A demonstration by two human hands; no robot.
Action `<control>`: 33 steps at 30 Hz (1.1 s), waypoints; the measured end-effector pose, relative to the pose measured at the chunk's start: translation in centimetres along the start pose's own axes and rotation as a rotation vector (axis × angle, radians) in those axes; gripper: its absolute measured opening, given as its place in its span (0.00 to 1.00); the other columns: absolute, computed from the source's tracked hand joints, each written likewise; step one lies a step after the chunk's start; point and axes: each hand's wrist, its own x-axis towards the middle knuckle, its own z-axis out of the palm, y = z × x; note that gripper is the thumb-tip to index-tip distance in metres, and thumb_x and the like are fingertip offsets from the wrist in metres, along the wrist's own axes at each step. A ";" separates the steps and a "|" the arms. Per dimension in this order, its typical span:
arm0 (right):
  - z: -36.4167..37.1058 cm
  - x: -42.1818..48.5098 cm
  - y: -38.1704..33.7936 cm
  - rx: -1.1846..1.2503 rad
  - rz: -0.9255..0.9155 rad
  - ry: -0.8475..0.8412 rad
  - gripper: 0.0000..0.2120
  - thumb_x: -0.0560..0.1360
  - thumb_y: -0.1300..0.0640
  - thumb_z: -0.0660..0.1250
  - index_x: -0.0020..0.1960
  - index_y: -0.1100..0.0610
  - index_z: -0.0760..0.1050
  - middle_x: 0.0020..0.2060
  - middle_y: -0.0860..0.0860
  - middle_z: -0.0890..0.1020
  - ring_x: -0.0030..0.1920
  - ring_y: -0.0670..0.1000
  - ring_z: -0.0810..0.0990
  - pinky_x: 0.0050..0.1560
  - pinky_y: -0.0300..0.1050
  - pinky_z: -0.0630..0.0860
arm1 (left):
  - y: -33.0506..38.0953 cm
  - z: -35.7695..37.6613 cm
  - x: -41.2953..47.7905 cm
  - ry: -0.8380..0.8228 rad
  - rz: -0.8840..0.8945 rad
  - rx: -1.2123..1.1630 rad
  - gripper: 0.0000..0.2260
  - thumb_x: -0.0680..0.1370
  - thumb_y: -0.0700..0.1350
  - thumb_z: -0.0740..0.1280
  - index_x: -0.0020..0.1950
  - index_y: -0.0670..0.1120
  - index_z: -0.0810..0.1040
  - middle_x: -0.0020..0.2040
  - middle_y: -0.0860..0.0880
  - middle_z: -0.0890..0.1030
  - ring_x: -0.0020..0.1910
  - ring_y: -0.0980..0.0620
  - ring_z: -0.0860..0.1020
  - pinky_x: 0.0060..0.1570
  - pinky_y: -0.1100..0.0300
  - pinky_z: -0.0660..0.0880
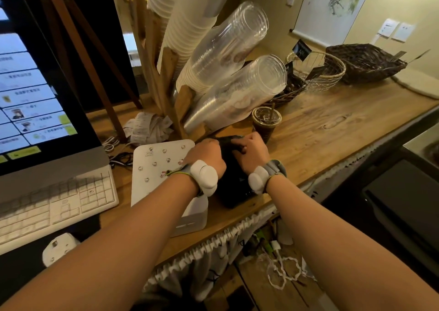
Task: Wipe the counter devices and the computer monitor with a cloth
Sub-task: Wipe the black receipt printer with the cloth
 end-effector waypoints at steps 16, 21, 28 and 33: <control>1.2 -2.9 -0.2 0.021 -0.117 -0.014 0.13 0.72 0.59 0.68 0.57 0.53 0.81 0.55 0.51 0.77 0.53 0.52 0.77 0.50 0.40 0.73 | -1.0 0.3 1.7 0.006 0.073 0.057 0.17 0.77 0.40 0.63 0.65 0.48 0.76 0.60 0.45 0.81 0.55 0.44 0.79 0.53 0.54 0.77; 0.8 -3.6 1.6 -0.041 -0.108 0.016 0.09 0.69 0.60 0.70 0.49 0.52 0.80 0.48 0.48 0.77 0.46 0.50 0.77 0.39 0.30 0.65 | -1.4 0.4 2.1 0.022 0.103 0.063 0.20 0.77 0.39 0.64 0.68 0.51 0.74 0.65 0.47 0.77 0.60 0.45 0.77 0.57 0.53 0.76; 1.9 -6.0 1.3 0.016 -0.016 0.182 0.12 0.67 0.63 0.64 0.48 0.53 0.79 0.45 0.50 0.76 0.42 0.50 0.73 0.37 0.37 0.64 | -0.7 0.5 3.5 -0.014 0.194 0.090 0.23 0.78 0.37 0.64 0.73 0.48 0.71 0.73 0.47 0.71 0.70 0.47 0.70 0.68 0.59 0.67; 1.2 -7.1 1.1 0.050 0.020 0.084 0.09 0.68 0.58 0.70 0.48 0.53 0.79 0.43 0.49 0.78 0.42 0.51 0.77 0.39 0.40 0.69 | -0.7 1.3 4.7 -0.138 0.179 0.179 0.25 0.79 0.39 0.64 0.76 0.48 0.65 0.77 0.47 0.65 0.74 0.46 0.66 0.73 0.57 0.63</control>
